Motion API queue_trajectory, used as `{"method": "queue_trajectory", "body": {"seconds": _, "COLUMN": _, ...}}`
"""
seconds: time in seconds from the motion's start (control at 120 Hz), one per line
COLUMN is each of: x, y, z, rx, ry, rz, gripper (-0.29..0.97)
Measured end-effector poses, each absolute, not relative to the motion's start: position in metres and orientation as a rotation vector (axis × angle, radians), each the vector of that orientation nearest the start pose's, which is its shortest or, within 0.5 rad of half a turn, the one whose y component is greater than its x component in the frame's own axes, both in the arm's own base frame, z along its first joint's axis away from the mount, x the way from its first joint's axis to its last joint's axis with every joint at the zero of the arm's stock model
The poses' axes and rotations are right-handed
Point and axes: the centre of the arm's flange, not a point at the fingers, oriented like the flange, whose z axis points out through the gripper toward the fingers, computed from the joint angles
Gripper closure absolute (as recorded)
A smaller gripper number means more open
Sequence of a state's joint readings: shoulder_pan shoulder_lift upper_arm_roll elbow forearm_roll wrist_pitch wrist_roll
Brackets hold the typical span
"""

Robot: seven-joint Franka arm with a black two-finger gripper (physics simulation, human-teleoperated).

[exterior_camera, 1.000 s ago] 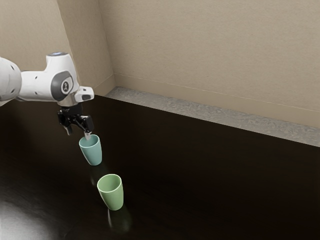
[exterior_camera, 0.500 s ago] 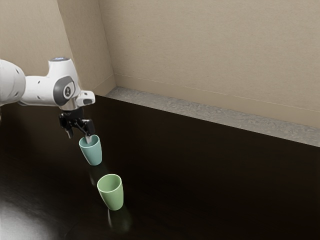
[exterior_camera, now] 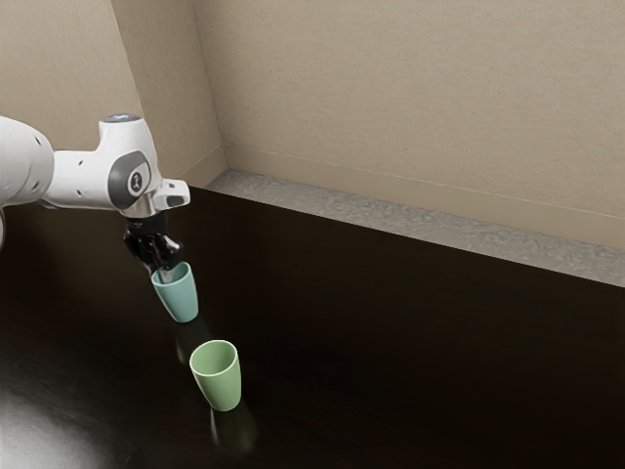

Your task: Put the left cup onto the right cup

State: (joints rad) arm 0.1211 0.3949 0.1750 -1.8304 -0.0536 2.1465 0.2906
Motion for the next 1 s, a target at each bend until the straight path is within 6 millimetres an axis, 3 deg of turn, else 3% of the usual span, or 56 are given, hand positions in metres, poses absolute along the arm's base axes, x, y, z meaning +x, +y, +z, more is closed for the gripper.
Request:
{"method": "queue_trajectory", "body": {"seconds": 0.225, "x": 0.608, "y": 0.173, "z": 0.314, "rx": -3.135, "ry": -0.041, "rz": 0.119, "gripper": 0.73}}
{"method": "queue_trajectory", "body": {"seconds": 0.733, "x": 0.612, "y": 0.158, "z": 0.320, "rx": -3.133, "ry": -0.033, "rz": 0.106, "gripper": 0.78}}
{"method": "queue_trajectory", "body": {"seconds": 0.833, "x": 0.612, "y": 0.154, "z": 0.335, "rx": -3.132, "ry": -0.028, "rz": 0.078, "gripper": 0.78}}
{"method": "queue_trajectory", "body": {"seconds": 1.0, "x": 0.608, "y": 0.138, "z": 0.379, "rx": -3.130, "ry": 0.007, "rz": 0.021, "gripper": 0.79}}
